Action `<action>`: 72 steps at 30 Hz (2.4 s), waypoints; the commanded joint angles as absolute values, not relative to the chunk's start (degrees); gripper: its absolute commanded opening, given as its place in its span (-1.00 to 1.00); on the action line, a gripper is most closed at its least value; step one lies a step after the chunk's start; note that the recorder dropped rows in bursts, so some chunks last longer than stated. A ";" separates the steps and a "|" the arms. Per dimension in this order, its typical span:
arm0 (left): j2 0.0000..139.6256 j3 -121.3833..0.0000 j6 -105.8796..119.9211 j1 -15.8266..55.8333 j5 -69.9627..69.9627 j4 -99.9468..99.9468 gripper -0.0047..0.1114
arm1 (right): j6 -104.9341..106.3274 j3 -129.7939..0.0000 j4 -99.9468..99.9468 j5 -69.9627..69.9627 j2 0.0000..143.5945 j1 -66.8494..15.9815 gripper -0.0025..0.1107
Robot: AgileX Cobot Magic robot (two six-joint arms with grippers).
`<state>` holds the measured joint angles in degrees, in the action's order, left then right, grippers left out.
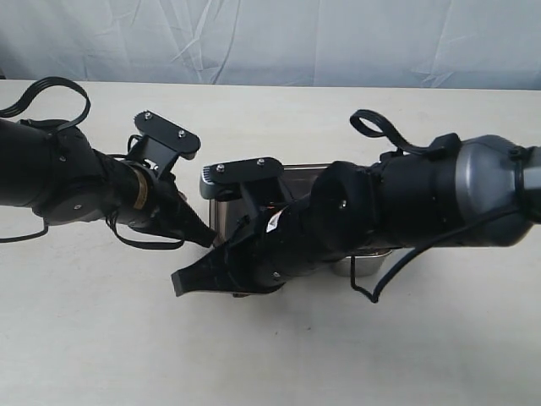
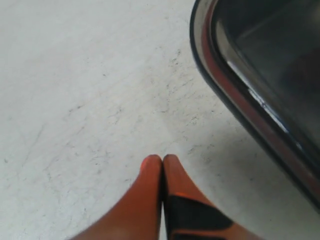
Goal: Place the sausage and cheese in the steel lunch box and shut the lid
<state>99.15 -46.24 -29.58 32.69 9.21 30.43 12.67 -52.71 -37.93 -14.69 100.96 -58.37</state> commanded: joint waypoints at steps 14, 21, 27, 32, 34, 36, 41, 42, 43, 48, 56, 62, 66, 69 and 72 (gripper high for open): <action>99.55 -46.67 -29.48 30.95 7.31 30.05 -0.92 | -34.40 -50.48 17.88 -40.33 76.90 -49.87 -0.97; 102.27 -52.54 -29.75 29.49 17.31 34.38 -0.92 | -36.06 -50.48 24.12 -42.97 77.10 -47.94 -0.97; 103.19 -52.54 -24.69 26.59 10.94 16.01 -0.92 | -36.06 -50.48 24.64 -42.39 77.10 -47.94 -0.97; 103.18 -52.63 -13.84 28.61 10.09 3.56 -0.92 | -36.06 -50.48 26.61 -41.83 77.34 -47.94 -0.97; 103.18 -53.19 -11.26 29.36 9.84 0.96 -0.92 | -36.06 -50.48 27.14 -42.05 77.94 -47.94 -0.97; 103.18 -53.98 -11.25 30.00 9.84 0.57 -0.92 | -36.20 -50.48 27.78 -43.23 78.95 -47.94 -0.97; 103.29 -56.30 -11.36 32.01 9.84 -0.36 -0.92 | -40.45 -50.48 30.55 -44.98 80.55 -47.94 -0.97; 103.29 -56.69 -11.36 32.23 9.84 -0.36 -0.92 | -40.52 -50.48 30.55 -44.75 80.55 -47.94 -0.97; 103.29 -57.22 -11.36 32.54 9.84 -0.36 -0.92 | -40.52 -50.48 30.55 -44.62 80.55 -47.94 -0.97; 103.66 -59.16 -11.36 33.24 10.48 -0.36 -0.92 | -40.64 -50.48 30.31 -44.99 80.55 -47.94 -0.97; 103.90 -59.25 -11.36 33.24 12.16 2.59 -0.92 | -40.64 -50.48 30.95 -45.90 80.55 -47.94 -0.97; 104.11 -59.25 -11.36 33.24 15.53 8.13 -0.92 | -40.64 -50.48 30.95 -45.90 80.55 -47.94 -0.97; 104.00 -59.25 -11.46 33.24 18.07 11.41 -0.92 | -40.64 -50.48 30.95 -45.90 80.55 -47.94 -0.97; 103.12 -59.25 -11.46 33.24 20.40 11.66 -0.92 | -40.98 -50.48 32.58 -45.21 80.55 -47.94 -0.97; 100.79 -59.25 -11.46 33.59 19.52 8.96 -0.92 | -41.96 -50.48 33.36 -41.19 80.55 -47.94 -0.97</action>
